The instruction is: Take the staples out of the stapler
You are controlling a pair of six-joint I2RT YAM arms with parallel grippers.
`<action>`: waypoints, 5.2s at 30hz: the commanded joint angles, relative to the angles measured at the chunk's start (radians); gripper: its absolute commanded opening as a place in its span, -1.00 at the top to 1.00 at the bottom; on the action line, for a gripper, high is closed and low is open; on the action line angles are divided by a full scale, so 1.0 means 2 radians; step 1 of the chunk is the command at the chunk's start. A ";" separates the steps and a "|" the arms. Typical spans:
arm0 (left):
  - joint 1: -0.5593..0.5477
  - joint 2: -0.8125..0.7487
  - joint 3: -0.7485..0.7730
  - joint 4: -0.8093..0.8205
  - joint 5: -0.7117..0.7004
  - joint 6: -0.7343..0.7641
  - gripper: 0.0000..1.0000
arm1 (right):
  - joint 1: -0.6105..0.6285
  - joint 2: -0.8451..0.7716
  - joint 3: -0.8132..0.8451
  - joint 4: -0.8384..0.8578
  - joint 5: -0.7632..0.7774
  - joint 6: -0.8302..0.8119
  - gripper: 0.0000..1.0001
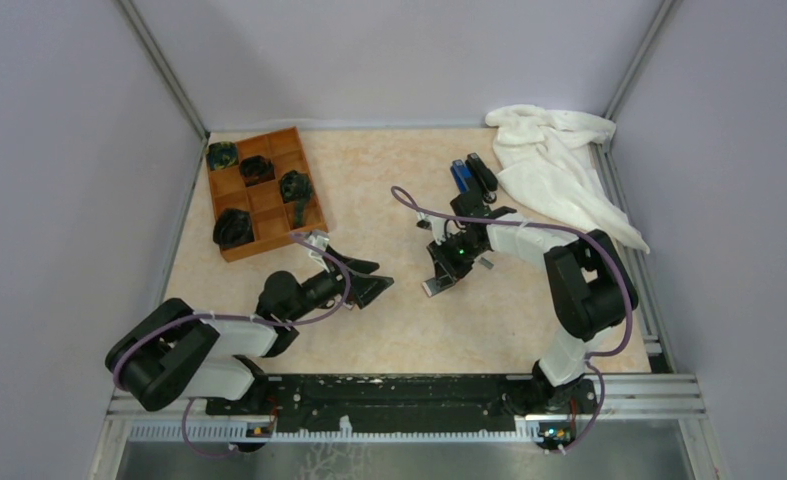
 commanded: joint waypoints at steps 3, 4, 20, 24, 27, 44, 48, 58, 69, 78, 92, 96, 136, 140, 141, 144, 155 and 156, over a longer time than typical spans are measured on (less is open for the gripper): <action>-0.004 0.003 -0.008 0.033 0.005 -0.003 -0.85 | 0.005 -0.007 0.023 0.012 -0.041 0.000 0.68; -0.004 0.002 -0.009 0.033 0.005 -0.003 -0.85 | 0.005 -0.009 0.022 0.014 -0.035 0.001 0.68; -0.004 0.001 -0.012 0.033 0.001 -0.003 -0.85 | 0.005 -0.013 0.016 0.024 0.038 0.007 0.68; -0.004 0.002 -0.012 0.034 0.001 -0.003 -0.85 | 0.005 -0.008 0.016 0.023 0.039 0.008 0.67; -0.004 0.002 -0.012 0.035 0.001 -0.003 -0.85 | 0.005 -0.005 0.017 0.021 0.034 0.008 0.68; -0.004 0.005 -0.011 0.038 0.002 -0.002 -0.85 | 0.005 0.010 0.021 0.013 0.017 0.009 0.66; -0.004 0.007 -0.011 0.040 0.003 -0.004 -0.85 | 0.005 0.013 0.021 0.012 0.015 0.009 0.66; -0.004 0.008 -0.012 0.041 0.002 -0.004 -0.85 | 0.006 0.008 0.021 0.012 -0.003 0.007 0.66; -0.004 0.007 -0.014 0.043 0.002 -0.005 -0.85 | 0.006 0.008 0.020 0.016 -0.011 0.013 0.69; -0.004 0.009 -0.015 0.045 0.002 -0.006 -0.85 | 0.005 0.010 0.018 0.020 -0.005 0.019 0.75; -0.004 0.008 -0.018 0.049 0.000 -0.007 -0.85 | 0.006 0.012 0.016 0.027 0.010 0.025 0.88; -0.004 0.009 -0.020 0.050 0.000 -0.007 -0.85 | 0.007 0.009 0.013 0.030 0.017 0.025 0.96; -0.004 -0.006 -0.017 0.036 0.001 -0.004 -0.85 | 0.082 -0.041 -0.003 0.061 0.172 -0.001 1.00; -0.004 -0.014 -0.019 0.029 -0.003 -0.002 -0.85 | 0.082 -0.043 -0.001 0.058 0.164 0.001 0.96; -0.004 -0.016 -0.019 0.027 -0.003 -0.002 -0.85 | 0.081 -0.044 0.000 0.058 0.159 0.001 0.87; -0.004 -0.022 -0.021 0.020 -0.006 0.001 -0.85 | 0.081 -0.048 0.000 0.059 0.153 0.004 0.76; -0.004 -0.030 -0.027 0.017 -0.011 0.004 -0.85 | 0.065 -0.054 0.000 0.059 0.102 0.015 0.71; -0.004 -0.031 -0.027 0.017 -0.011 0.004 -0.85 | 0.064 -0.051 0.001 0.057 0.095 0.015 0.71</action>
